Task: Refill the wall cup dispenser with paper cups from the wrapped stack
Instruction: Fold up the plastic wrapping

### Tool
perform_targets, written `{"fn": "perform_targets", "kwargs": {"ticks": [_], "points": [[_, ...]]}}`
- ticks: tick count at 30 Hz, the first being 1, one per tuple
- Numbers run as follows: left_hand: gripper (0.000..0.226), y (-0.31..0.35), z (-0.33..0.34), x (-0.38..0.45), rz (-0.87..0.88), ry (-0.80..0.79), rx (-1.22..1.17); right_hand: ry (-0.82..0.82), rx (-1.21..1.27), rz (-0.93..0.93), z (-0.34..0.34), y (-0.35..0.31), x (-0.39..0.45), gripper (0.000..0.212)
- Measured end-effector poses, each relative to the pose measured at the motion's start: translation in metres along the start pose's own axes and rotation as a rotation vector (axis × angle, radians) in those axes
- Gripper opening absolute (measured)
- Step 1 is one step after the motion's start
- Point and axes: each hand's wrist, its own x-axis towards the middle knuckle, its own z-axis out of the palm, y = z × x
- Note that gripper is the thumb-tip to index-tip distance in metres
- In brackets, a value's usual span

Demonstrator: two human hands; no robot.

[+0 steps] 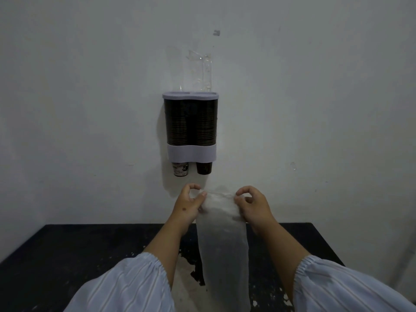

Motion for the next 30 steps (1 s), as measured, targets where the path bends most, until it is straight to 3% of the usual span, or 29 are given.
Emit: {"fn": "perform_targets", "kwargs": {"ticks": [4, 7, 8, 11, 14, 17, 19, 23, 27, 30], "points": [[0.004, 0.001, 0.001, -0.001, 0.029, -0.008, 0.023, 0.027, -0.004, -0.007, 0.001, 0.0, 0.001, 0.01], [0.003, -0.001, 0.001, 0.0, 0.002, -0.001, 0.02, -0.035, -0.005, 0.04, -0.001, 0.001, -0.002, 0.034], [0.006, 0.0, 0.001, -0.001, -0.023, -0.018, -0.018, -0.066, -0.021, 0.056, -0.003, 0.0, -0.003, 0.046], [0.045, -0.001, -0.001, -0.002, -0.069, -0.126, -0.103, -0.15, -0.11, 0.06, -0.005, -0.003, -0.007, 0.065], [0.055, -0.004, -0.002, -0.002, -0.039, -0.178, 0.015, -0.136, -0.225, 0.003, -0.004, -0.002, -0.008, 0.052], [0.029, -0.003, -0.001, -0.002, 0.013, -0.111, 0.106, -0.125, -0.236, -0.042, -0.005, -0.001, -0.009, 0.028], [0.016, 0.0, 0.0, -0.005, 0.021, -0.075, 0.098, -0.139, -0.207, -0.024, -0.006, -0.002, -0.009, 0.03], [0.02, 0.001, 0.003, -0.005, -0.022, -0.069, 0.012, -0.177, -0.212, 0.01, -0.005, -0.004, -0.009, 0.036], [0.015, -0.001, 0.008, -0.006, -0.034, -0.075, 0.1, -0.206, -0.256, -0.05, -0.002, -0.005, -0.01, 0.016], [0.029, -0.002, 0.013, -0.006, -0.034, -0.099, 0.129, -0.22, -0.228, -0.04, 0.0, -0.006, -0.011, 0.033]]}}
